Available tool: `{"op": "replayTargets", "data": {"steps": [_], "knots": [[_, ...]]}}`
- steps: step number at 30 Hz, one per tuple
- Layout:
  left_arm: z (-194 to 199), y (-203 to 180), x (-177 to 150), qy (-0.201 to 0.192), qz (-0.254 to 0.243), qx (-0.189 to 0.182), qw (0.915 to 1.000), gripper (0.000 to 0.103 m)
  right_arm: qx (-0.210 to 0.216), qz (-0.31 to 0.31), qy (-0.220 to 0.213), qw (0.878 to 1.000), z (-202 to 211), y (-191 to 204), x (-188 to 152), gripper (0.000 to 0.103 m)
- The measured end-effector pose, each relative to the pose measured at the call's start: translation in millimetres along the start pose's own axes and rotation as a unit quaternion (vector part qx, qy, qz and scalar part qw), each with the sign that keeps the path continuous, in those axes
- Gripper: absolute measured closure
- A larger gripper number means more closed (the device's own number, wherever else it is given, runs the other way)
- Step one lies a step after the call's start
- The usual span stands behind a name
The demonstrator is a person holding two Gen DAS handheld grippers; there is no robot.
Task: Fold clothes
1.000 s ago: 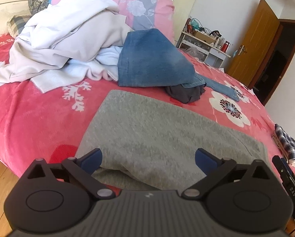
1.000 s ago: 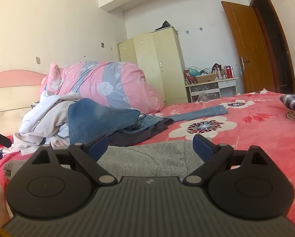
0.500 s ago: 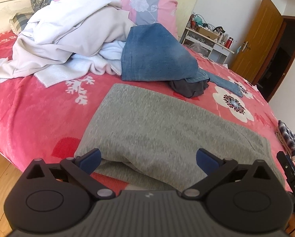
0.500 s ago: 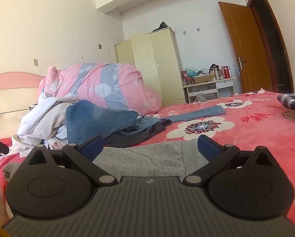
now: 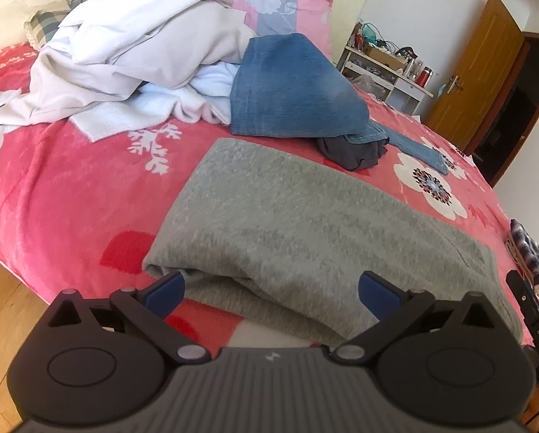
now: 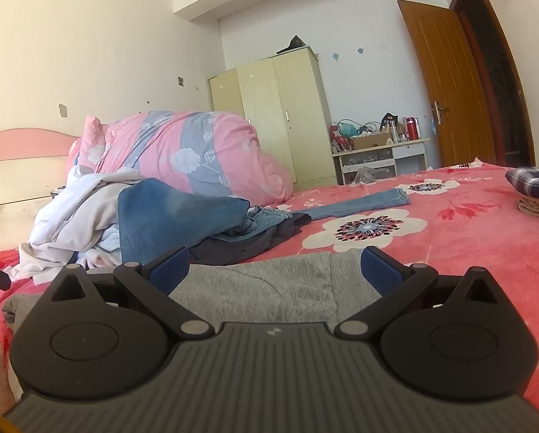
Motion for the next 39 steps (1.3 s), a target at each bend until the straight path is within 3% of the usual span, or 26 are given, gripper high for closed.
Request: {"op": "replayTargets", "data": {"steps": [8,14,20,25,29,36,39], "knots": [[25.1,36.1,-6.0,-0.033,0.038,-0.011,0.9987,0.0,-0.005,-0.002,-0.001,1.0,0.4,-1.8,-2.3,0.001],[35.9,57.7,-11.1,-0.048,0.022,-0.012,0.9985,0.0,0.002,0.019,-0.004,1.0,2.2,6.4,-2.4,0.001],[26.7,66.7,-6.2,-0.064,0.008,-0.042,0.9971,0.001,0.014,0.027,0.014,0.999,5.8,27.5,5.7,0.001],[18.7,75.3,11.3,-0.084,0.034,-0.101,0.9907,0.006,0.057,0.008,0.039,0.998,11.0,59.5,14.1,0.001],[0.5,83.3,24.7,-0.069,0.062,-0.144,0.9853,0.015,0.101,-0.007,0.06,0.993,5.8,87.2,23.4,0.001],[-50.6,93.8,26.9,0.029,0.086,-0.157,0.9835,0.034,0.162,-0.041,0.084,0.982,-8.7,125.5,49.4,0.001],[-54.1,96.6,22.0,0.033,0.091,-0.171,0.9804,0.037,0.184,-0.05,0.097,0.977,-13.1,139.6,62.1,0.001]]}}
Point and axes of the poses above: each gripper's, at about its wrist camera, not at the fingertips, and z roughly against the way its jaws point, y to its left, x to its top, the point moved 6 cm from there along -z, roughly the way its jaws point, and after that the axes turned 5 degrees about y, right-handed, at the moved point
